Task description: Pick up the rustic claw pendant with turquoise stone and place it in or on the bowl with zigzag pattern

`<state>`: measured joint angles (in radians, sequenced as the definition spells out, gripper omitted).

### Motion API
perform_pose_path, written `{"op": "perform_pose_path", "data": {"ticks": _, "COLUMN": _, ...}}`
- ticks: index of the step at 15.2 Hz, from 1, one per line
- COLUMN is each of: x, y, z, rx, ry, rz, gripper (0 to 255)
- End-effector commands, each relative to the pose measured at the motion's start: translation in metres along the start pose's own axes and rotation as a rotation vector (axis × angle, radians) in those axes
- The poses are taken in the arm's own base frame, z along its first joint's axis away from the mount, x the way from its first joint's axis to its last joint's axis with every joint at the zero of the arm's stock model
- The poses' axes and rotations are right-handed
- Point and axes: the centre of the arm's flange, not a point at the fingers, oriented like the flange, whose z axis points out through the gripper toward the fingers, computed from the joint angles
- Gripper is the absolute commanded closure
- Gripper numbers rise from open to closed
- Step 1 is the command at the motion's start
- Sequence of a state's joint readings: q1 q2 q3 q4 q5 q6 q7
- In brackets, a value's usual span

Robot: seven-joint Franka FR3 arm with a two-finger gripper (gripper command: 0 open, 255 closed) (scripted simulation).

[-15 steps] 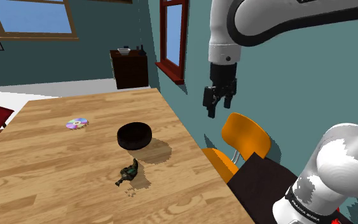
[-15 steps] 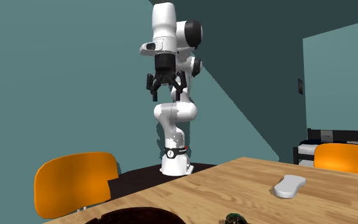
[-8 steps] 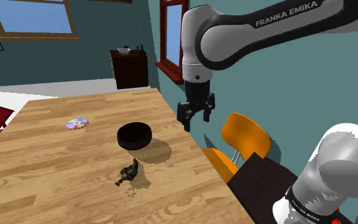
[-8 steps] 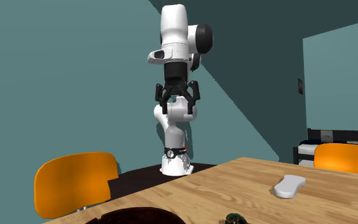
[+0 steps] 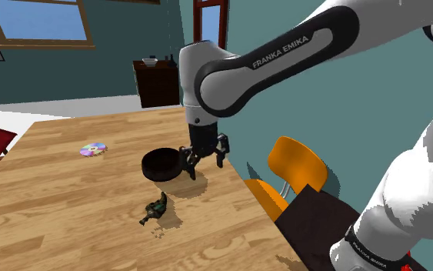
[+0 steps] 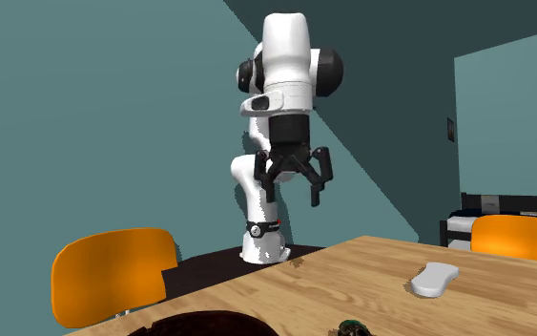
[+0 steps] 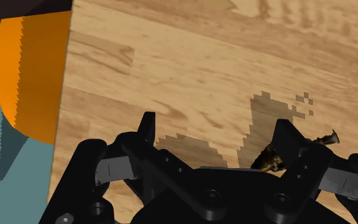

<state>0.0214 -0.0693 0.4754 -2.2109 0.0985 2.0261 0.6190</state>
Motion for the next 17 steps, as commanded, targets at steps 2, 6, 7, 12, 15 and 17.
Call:
{"op": "perform_pose_path", "data": {"ticks": 2, "x": 0.021, "y": -0.027, "z": 0.018, "rx": 0.004, "ry": -0.004, "rz": 0.035, "gripper": 0}}
{"op": "perform_pose_path", "data": {"ticks": 6, "x": 0.048, "y": -0.065, "z": 0.044, "rx": 0.008, "ry": -0.011, "rz": 0.079, "gripper": 0}}
{"op": "perform_pose_path", "data": {"ticks": 7, "x": 0.055, "y": -0.074, "z": 0.05, "rx": 0.009, "ry": -0.012, "rz": 0.09, "gripper": 0}}
{"op": "perform_pose_path", "data": {"ticks": 12, "x": 0.09, "y": -0.119, "z": 0.083, "rx": 0.013, "ry": -0.02, "rz": 0.144, "gripper": 0}}
{"op": "perform_pose_path", "data": {"ticks": 15, "x": 0.112, "y": -0.143, "z": 0.102, "rx": 0.015, "ry": -0.024, "rz": 0.174, "gripper": 0}}
{"op": "perform_pose_path", "data": {"ticks": 17, "x": 0.111, "y": -0.143, "z": 0.112, "rx": 0.015, "ry": -0.024, "rz": 0.174, "gripper": 0}}
